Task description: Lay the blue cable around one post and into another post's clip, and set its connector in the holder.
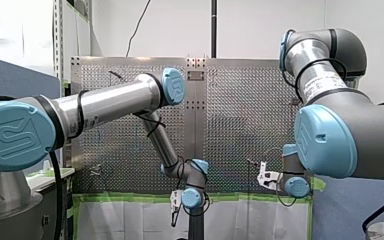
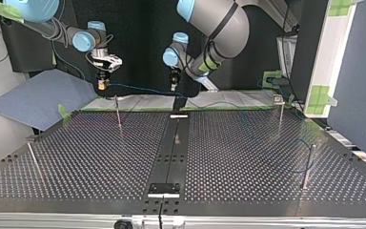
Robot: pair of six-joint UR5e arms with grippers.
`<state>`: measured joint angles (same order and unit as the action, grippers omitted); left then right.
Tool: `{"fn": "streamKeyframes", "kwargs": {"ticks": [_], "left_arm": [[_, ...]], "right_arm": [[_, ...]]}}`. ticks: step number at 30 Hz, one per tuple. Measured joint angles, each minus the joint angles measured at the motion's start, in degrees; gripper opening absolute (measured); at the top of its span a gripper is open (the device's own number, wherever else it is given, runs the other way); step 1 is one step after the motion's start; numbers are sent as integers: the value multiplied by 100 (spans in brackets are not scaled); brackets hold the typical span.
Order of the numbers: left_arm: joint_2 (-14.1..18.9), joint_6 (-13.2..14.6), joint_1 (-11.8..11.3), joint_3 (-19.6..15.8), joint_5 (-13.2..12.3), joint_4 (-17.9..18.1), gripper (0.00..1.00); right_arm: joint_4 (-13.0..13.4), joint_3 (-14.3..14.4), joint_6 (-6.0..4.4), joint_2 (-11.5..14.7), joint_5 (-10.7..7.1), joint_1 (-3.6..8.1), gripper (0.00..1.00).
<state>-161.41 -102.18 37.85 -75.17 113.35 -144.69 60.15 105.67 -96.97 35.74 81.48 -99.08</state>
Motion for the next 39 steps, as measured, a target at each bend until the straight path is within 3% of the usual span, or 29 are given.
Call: {"fn": "streamKeyframes", "kwargs": {"ticks": [17,33,38,39], "left_arm": [[-195,109,-89,493,276,-146,100],[-197,112,-184,616,280,-153,100],[-194,58,-170,615,120,-20,100],[-194,53,-170,614,76,-8,95]], "right_arm": [[-11,1,1,0,0,-1,0],[5,-2,0,0,1,-2,0],[-4,0,11,0,0,-2,0],[-4,0,13,0,0,-2,0]]}}
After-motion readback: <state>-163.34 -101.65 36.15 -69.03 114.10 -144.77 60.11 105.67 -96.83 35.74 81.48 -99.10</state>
